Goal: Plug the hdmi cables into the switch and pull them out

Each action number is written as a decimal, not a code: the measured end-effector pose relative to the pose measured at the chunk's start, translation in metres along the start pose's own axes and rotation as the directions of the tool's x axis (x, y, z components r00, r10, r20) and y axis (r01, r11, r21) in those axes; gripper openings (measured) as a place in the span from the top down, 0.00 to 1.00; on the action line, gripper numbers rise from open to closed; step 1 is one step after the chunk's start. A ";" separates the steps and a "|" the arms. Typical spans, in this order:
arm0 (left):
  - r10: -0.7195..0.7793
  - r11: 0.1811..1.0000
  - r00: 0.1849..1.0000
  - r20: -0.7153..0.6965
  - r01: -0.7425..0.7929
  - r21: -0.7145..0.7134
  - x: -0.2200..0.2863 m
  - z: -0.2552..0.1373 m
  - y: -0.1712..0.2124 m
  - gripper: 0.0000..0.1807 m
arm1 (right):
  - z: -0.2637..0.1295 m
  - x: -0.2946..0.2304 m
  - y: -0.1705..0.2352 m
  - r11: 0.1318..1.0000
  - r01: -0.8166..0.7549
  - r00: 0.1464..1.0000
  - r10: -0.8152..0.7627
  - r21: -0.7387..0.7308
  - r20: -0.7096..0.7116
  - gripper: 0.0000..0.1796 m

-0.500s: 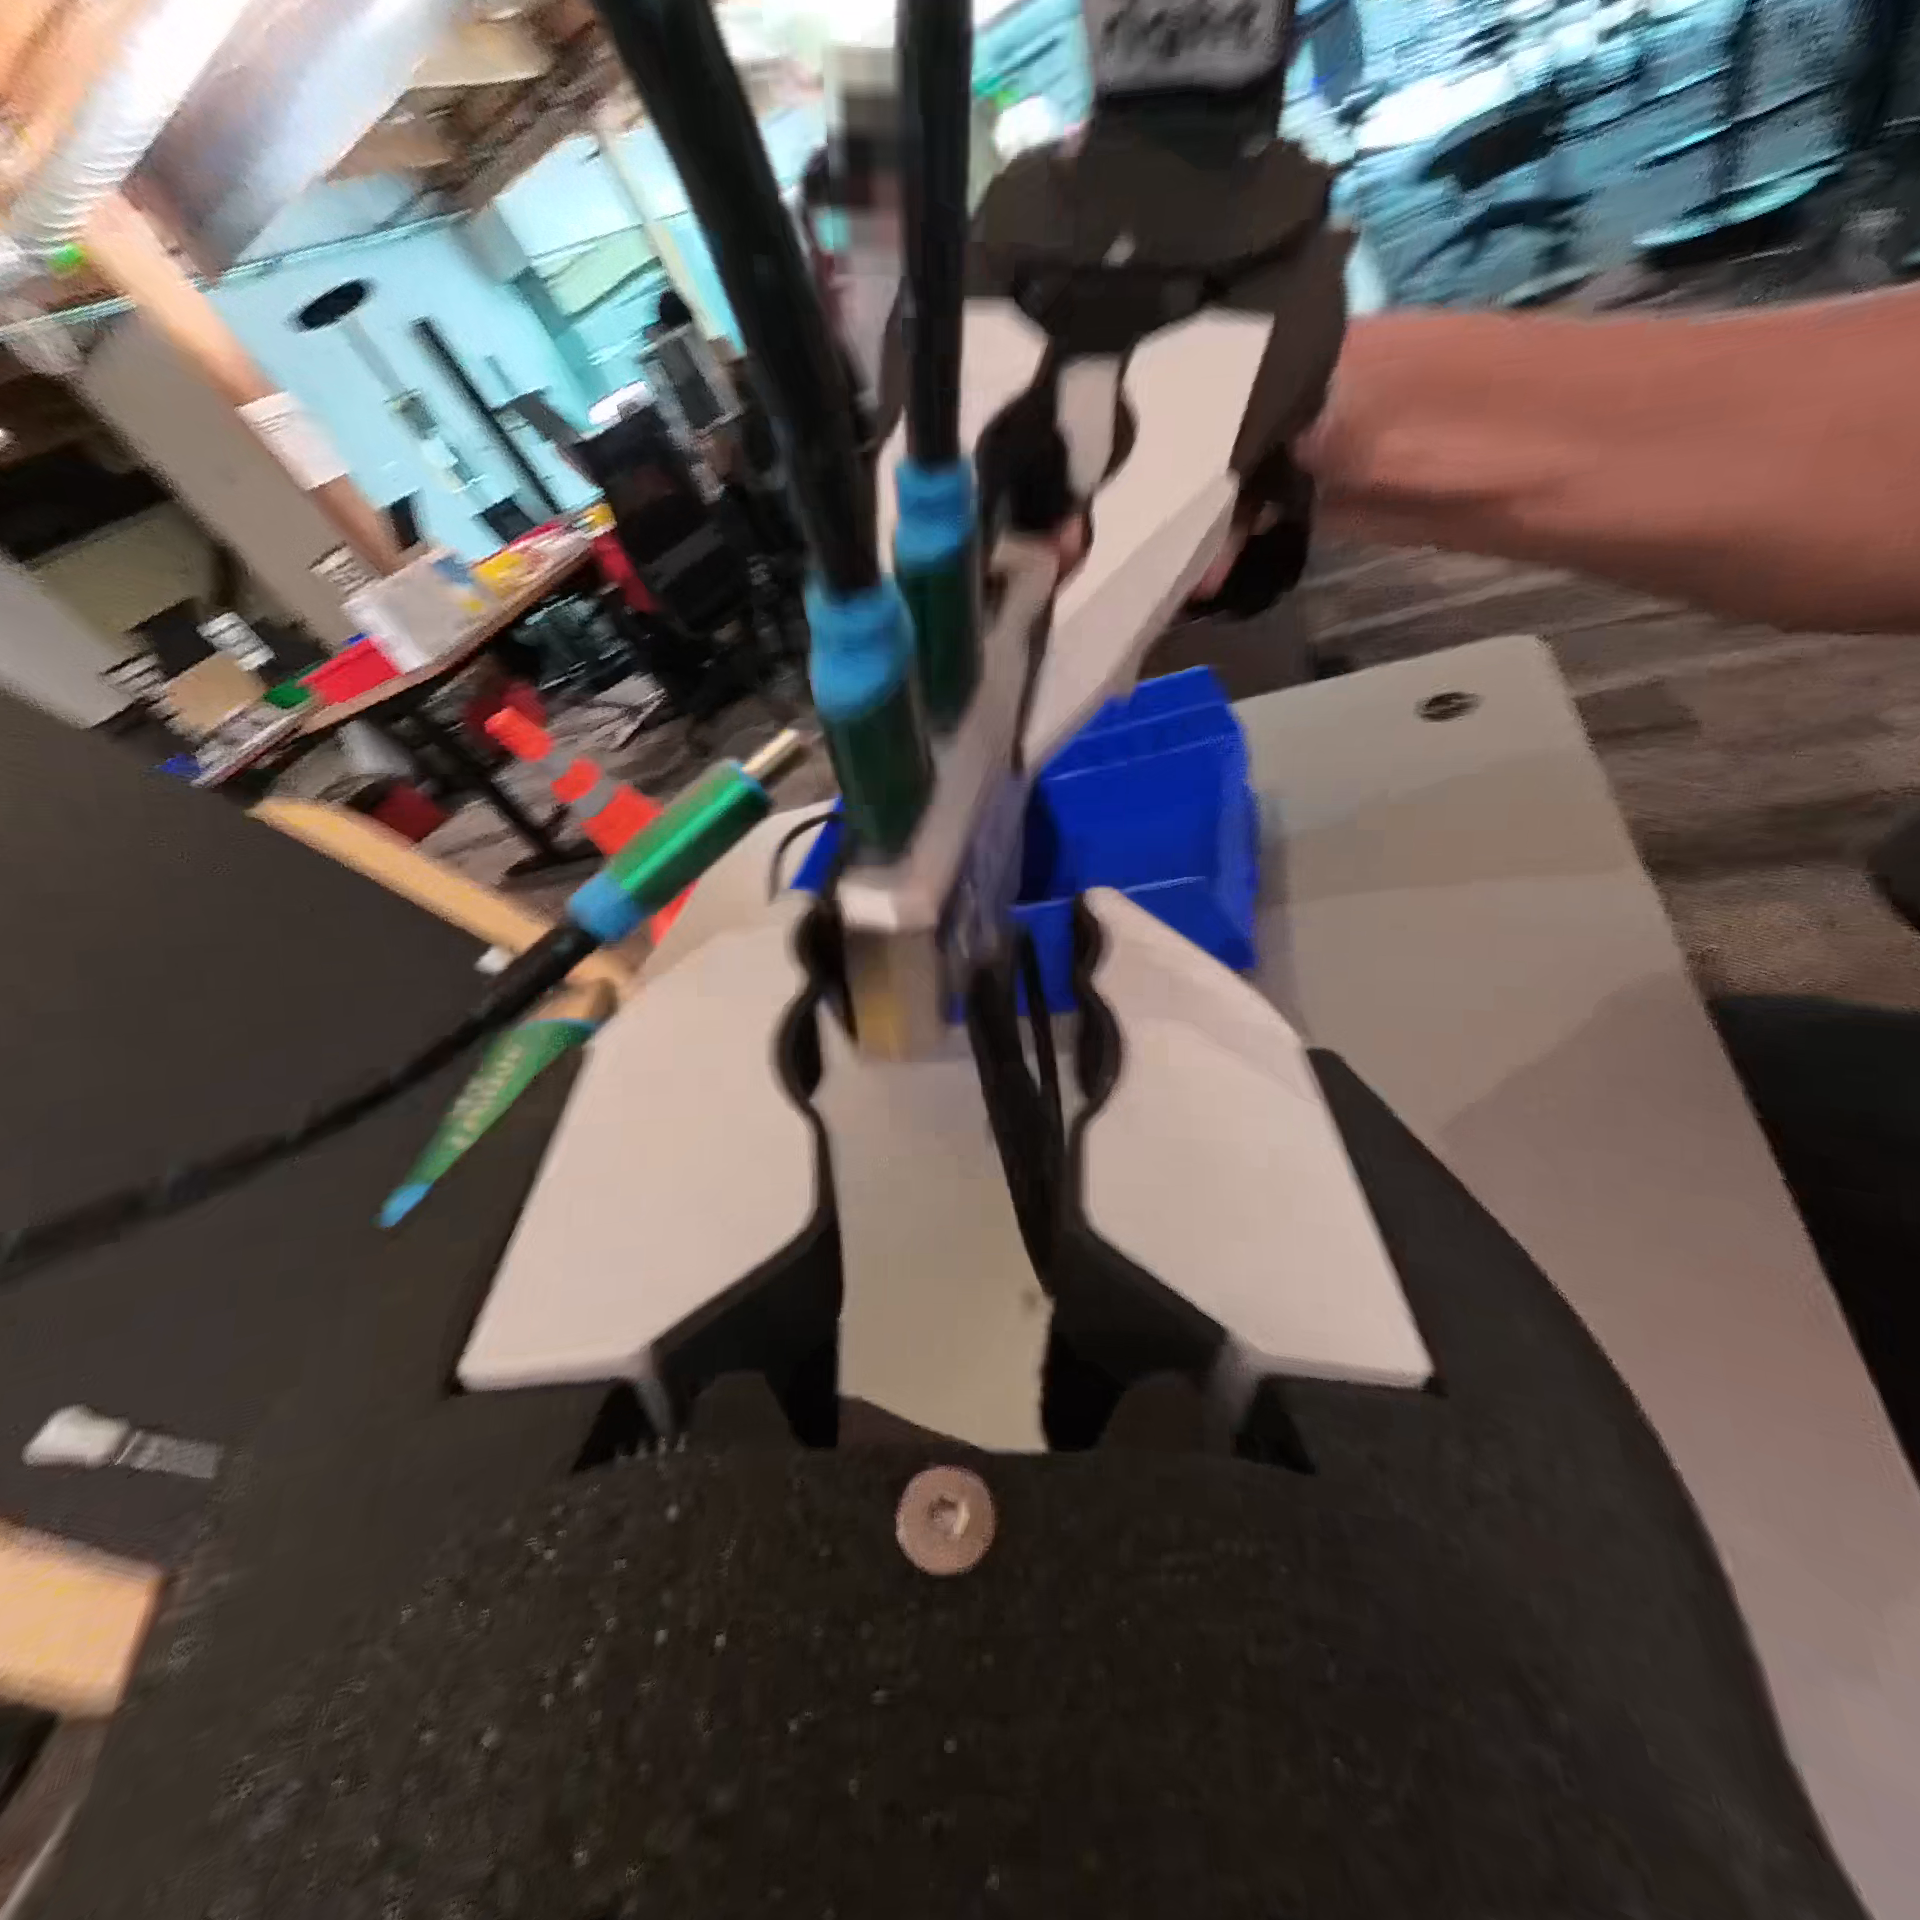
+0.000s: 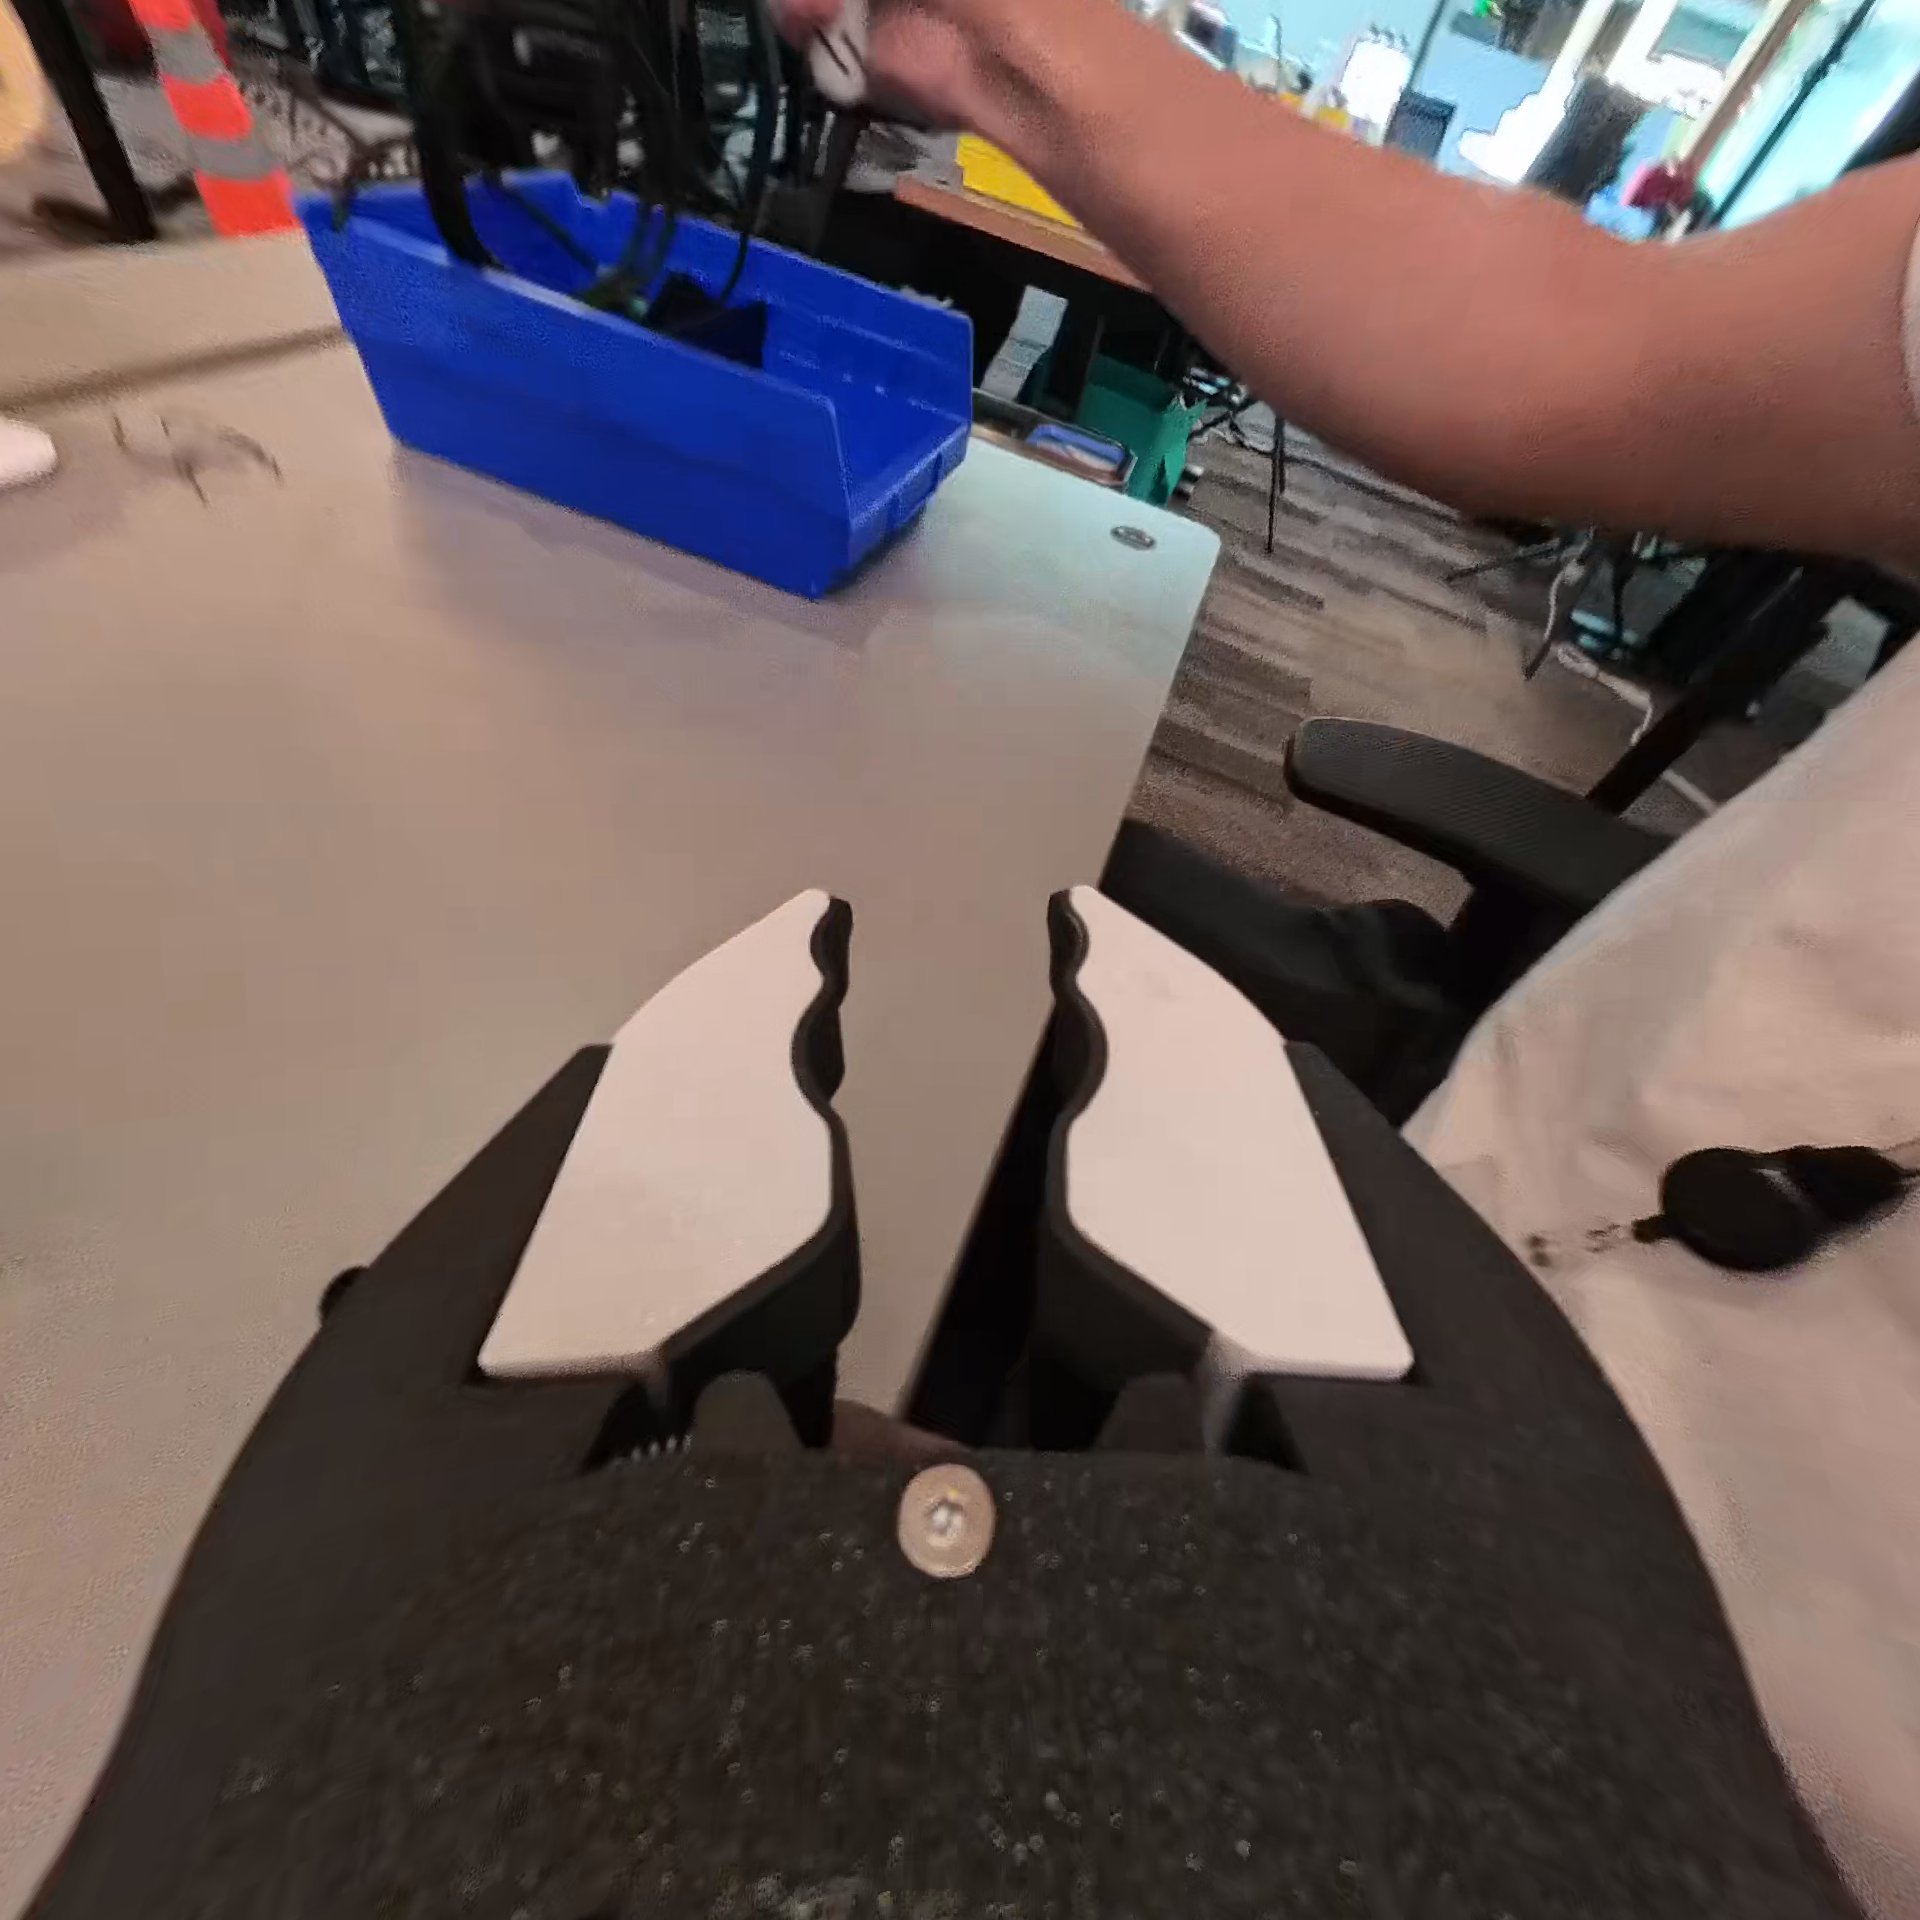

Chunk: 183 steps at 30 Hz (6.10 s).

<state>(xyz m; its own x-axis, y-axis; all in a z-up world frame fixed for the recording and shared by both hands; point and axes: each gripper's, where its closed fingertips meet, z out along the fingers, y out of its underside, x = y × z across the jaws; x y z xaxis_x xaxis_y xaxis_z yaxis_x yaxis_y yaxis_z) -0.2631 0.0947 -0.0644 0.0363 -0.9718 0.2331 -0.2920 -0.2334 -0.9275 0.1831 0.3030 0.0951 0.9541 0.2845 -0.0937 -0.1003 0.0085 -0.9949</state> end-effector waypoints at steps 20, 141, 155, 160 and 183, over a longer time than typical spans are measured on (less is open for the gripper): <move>-0.272 0.943 0.957 0.101 0.244 0.228 0.013 -0.025 0.040 0.85 | -0.017 0.088 0.167 0.928 -0.364 0.811 0.272 -0.083 -0.517 0.88; 0.020 1.000 0.526 0.850 -0.017 -0.013 -0.166 0.015 -0.009 0.98 | -0.048 -0.253 0.216 0.949 0.118 0.791 -0.267 -0.292 -0.550 0.97; -0.079 0.834 0.710 0.700 -0.337 0.436 -0.135 -0.058 -0.084 0.91 | -0.047 -0.262 0.222 0.959 -0.052 0.958 -0.031 -0.278 -0.286 0.85; -0.156 0.933 0.330 0.931 -0.261 0.248 -0.212 -0.196 -0.029 0.82 | -0.062 -0.241 0.217 0.960 -0.031 0.970 -0.038 -0.279 -0.240 0.76; -0.117 0.963 0.287 0.951 0.265 0.039 -0.202 -0.210 0.088 0.97 | 0.018 -0.479 0.244 0.945 0.062 0.998 -0.049 -0.320 0.049 0.72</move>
<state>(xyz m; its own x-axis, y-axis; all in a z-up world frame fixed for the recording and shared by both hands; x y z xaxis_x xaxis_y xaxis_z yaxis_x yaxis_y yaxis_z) -0.4970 0.2782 -0.1316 0.9533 -0.2839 -0.1027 -0.2349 -0.4837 -0.8431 -0.3033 0.1859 -0.1021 0.9428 0.3307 -0.0430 0.0550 -0.2814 -0.9580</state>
